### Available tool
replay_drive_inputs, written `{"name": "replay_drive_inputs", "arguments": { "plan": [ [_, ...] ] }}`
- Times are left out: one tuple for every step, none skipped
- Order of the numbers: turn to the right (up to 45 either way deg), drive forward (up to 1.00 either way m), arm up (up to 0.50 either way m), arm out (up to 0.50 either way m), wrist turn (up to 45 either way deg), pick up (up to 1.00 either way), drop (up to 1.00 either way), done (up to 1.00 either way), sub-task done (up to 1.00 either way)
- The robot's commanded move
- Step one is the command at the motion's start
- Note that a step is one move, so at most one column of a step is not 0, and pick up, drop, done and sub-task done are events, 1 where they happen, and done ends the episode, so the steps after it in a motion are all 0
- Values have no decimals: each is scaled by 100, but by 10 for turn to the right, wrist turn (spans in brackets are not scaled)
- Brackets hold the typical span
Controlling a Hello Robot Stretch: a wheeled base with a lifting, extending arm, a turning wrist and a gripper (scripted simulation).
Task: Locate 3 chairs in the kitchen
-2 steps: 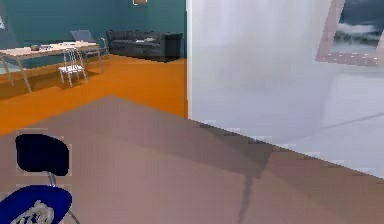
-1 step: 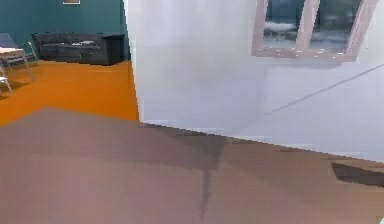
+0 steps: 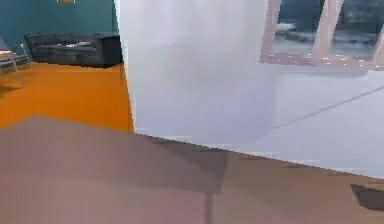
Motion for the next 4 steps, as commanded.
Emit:
{"name": "replay_drive_inputs", "arguments": {
  "plan": [
    [-390, 0, 0, 0, 0, 0, 0, 0, 0],
    [0, 80, 0, 0, 0, 0, 0, 0, 0],
    [-180, 0, 0, 0, 0, 0, 0, 0, 0],
    [0, 80, 0, 0, 0, 0, 0, 0, 0]
  ]
}}
